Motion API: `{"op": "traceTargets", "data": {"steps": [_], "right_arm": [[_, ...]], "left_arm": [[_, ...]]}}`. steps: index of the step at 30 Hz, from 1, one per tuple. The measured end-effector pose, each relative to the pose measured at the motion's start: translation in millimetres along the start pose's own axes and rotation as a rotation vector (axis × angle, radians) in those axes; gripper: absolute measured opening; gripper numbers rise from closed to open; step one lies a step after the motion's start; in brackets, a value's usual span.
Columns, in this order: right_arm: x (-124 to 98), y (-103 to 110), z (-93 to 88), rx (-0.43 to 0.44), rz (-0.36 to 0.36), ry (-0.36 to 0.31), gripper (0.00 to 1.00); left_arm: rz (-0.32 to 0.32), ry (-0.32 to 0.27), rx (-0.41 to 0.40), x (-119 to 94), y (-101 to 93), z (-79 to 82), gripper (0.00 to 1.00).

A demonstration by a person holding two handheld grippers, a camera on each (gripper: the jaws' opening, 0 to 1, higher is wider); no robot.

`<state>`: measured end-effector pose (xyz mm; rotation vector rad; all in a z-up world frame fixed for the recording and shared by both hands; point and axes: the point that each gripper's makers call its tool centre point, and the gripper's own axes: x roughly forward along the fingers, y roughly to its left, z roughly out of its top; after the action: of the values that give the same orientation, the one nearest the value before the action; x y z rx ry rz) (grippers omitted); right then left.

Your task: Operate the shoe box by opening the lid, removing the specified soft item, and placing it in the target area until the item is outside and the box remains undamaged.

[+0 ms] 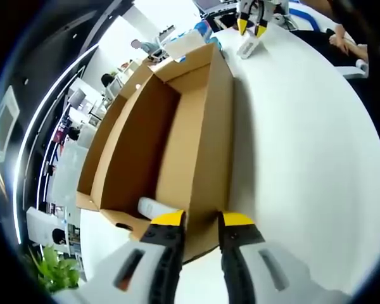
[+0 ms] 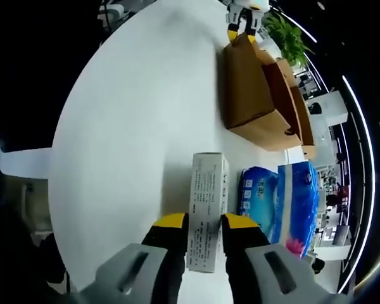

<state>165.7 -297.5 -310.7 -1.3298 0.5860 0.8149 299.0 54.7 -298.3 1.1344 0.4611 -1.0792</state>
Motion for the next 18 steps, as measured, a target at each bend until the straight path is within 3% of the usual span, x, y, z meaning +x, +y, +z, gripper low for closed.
{"op": "traceTargets", "data": {"steps": [13, 15, 18], "right_arm": [[3, 14, 2.9, 0.012, 0.012, 0.011, 0.24], [7, 21, 1.8, 0.015, 0.04, 0.016, 0.19], [7, 18, 2.2, -0.006, 0.029, 0.012, 0.19]], "left_arm": [[0.0, -0.009, -0.003, 0, 0.4, 0.4, 0.2], [0.002, -0.007, -0.003, 0, 0.2, 0.4, 0.2], [0.002, -0.006, -0.002, 0, -0.1, 0.2, 0.2]]}}
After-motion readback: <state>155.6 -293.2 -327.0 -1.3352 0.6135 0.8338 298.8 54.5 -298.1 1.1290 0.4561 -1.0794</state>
